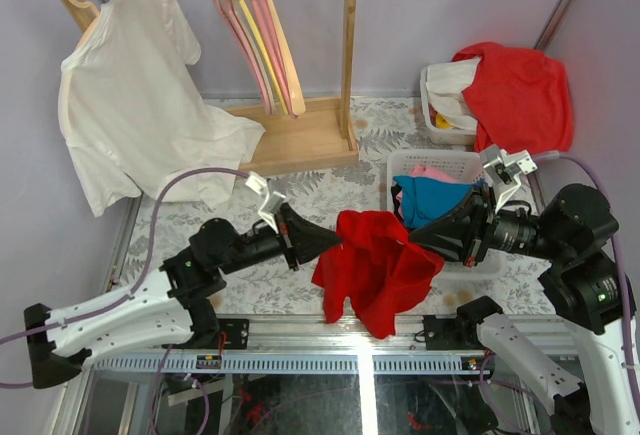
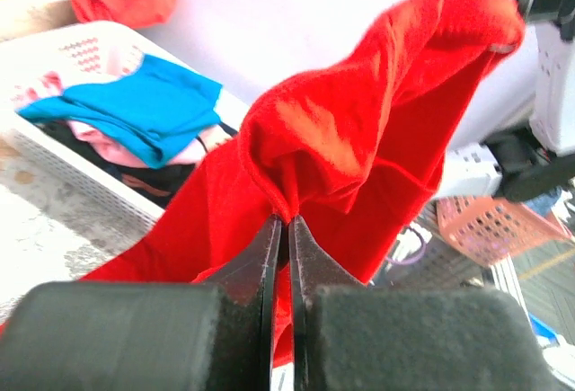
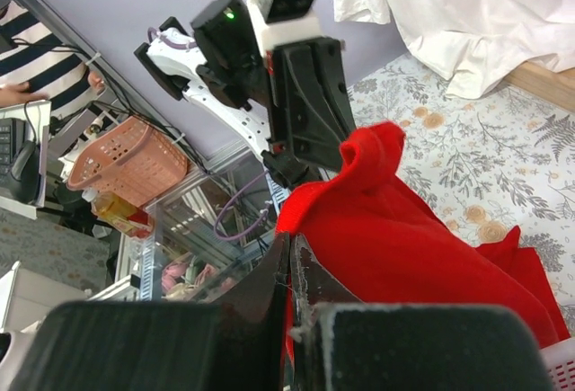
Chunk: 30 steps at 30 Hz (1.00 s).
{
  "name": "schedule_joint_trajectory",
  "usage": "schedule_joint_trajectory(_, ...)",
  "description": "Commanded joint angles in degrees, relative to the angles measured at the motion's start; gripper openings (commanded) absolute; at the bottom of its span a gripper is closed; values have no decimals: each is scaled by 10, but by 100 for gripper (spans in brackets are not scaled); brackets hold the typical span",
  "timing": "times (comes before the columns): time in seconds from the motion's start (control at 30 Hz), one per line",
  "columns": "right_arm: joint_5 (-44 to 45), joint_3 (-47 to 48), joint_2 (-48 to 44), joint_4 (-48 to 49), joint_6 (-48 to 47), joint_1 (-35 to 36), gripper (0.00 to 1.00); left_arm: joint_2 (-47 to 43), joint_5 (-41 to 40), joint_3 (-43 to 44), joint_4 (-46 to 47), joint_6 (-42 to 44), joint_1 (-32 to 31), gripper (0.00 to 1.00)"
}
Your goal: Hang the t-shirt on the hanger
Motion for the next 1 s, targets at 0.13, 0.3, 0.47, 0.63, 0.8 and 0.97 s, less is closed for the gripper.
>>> schedule_joint_trajectory(0.13,-45,14,35,54,52,-3,0,-42,-174,150,-190,39,-4,0)
schedule_joint_trajectory(0.3,-105,49,56,217,161,-3,0,-22,-234,312,-265,86,-3,0)
schedule_joint_trajectory(0.47,-131,58,91,438,313,-2,0,-19,-286,414,-256,144,-3,0)
schedule_joint_trajectory(0.63,-124,77,151,644,465,-2,0,0,-300,517,-245,197,-3,0)
schedule_joint_trajectory(0.8,-113,97,181,771,591,-3,0,26,-302,581,-203,223,-4,0)
schedule_joint_trajectory(0.97,-69,149,147,343,270,-3,0,104,-304,636,-227,249,-3,0)
